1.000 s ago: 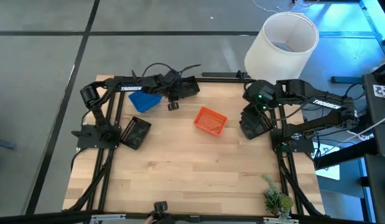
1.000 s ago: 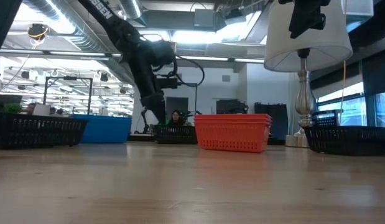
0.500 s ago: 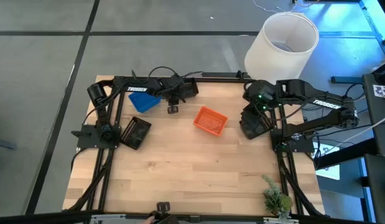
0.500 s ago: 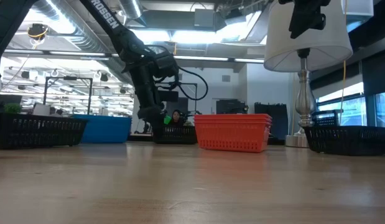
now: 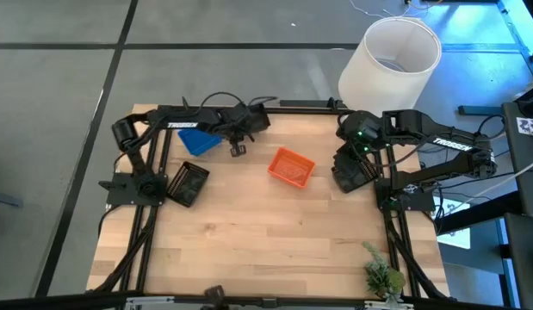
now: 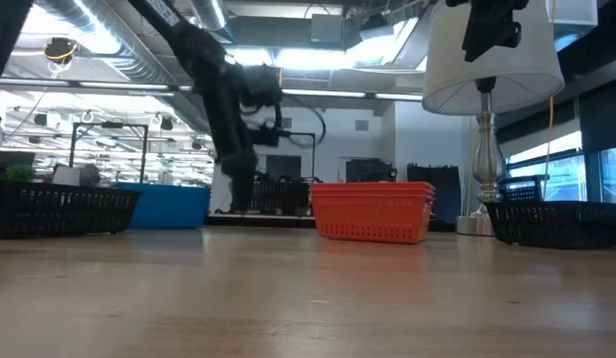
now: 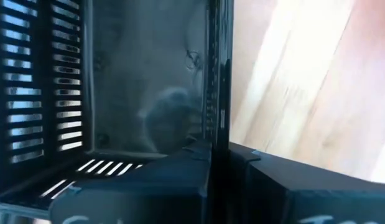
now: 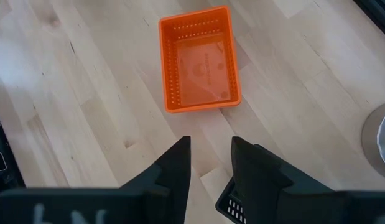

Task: Stack baskets by color
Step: Stack the top black bin on top of the bottom left black bin

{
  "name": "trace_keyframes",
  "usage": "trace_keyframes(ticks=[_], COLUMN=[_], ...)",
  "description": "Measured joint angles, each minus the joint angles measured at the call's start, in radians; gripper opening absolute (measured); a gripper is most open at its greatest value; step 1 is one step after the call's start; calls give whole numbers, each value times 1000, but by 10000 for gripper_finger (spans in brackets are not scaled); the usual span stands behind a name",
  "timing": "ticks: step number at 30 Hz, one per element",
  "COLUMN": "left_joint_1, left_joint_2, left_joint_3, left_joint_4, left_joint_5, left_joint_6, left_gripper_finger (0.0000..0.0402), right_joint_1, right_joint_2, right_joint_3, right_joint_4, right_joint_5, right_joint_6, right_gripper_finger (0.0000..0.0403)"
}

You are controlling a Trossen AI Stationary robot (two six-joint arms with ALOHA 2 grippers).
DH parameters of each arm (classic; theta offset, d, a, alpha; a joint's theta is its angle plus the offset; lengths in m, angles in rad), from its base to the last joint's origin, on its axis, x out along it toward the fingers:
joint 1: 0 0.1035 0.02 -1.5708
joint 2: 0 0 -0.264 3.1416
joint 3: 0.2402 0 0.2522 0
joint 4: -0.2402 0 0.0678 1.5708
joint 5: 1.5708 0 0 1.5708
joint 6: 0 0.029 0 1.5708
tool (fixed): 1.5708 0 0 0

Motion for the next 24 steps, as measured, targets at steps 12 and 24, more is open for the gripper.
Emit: trace_keyframes(ticks=[12,24], left_joint_1=[-180,-562], left_joint_2=[-379,-490], left_joint_3=[1,1], left_joint_4=[-320,-650], left_joint_5=[-96,-155], left_joint_6=[-634,-1332], left_gripper_finger=[0,0], right_joint_1=[0,0], right_joint_2=[0,0], right_joint_3=[0,0], right_joint_4=[7,7], right_joint_5=[1,1], right_joint_6=[-19,-114], right_gripper_finger=[113,113])
